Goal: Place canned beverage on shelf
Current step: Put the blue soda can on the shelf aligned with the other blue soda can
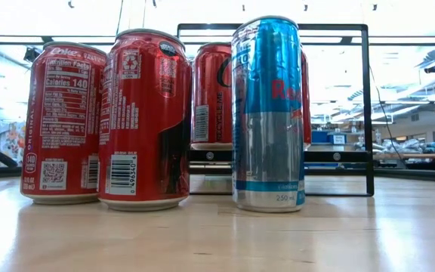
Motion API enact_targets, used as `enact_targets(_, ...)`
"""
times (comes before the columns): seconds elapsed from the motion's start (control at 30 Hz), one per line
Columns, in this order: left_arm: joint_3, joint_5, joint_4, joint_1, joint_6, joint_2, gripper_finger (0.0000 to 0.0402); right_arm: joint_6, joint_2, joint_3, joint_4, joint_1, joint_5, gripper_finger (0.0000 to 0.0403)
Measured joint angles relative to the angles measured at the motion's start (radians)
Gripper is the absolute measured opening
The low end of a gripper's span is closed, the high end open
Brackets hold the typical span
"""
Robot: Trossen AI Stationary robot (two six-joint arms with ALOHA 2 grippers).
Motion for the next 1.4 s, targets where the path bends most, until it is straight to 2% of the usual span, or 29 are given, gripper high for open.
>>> enact_targets(0.13,0.000,0.008,0.046,-0.026,-0.001,-0.015,0.0318,-0.003,0.043,0.001,-0.004,-0.010,-0.024,0.0321)
enact_targets(0.3,0.001,0.009,0.029,-0.055,-0.039,-0.026,0.0318,-0.011,0.088,0.003,0.009,-0.020,-0.070,0.0354)
enact_targets(0.47,0.000,0.012,-0.021,-0.082,-0.067,-0.026,0.0318,-0.015,0.107,0.003,0.020,-0.020,-0.020,0.0377)
enact_targets(0.8,0.000,0.011,-0.069,-0.097,-0.118,-0.026,0.0318,-0.045,0.151,0.003,0.063,-0.013,0.065,0.0377)
enact_targets(0.97,0.000,0.012,-0.097,-0.100,-0.123,-0.026,0.0318,-0.040,0.149,0.006,0.051,-0.006,0.073,0.0377)
enact_targets(1.2,0.000,0.011,-0.101,-0.100,-0.122,-0.026,0.0318,-0.027,0.150,0.140,-0.112,0.027,0.160,0.0377)
enact_targets(1.4,0.000,0.011,-0.102,-0.100,-0.114,-0.026,0.0318,-0.002,0.151,0.190,-0.120,0.059,0.168,0.0377)
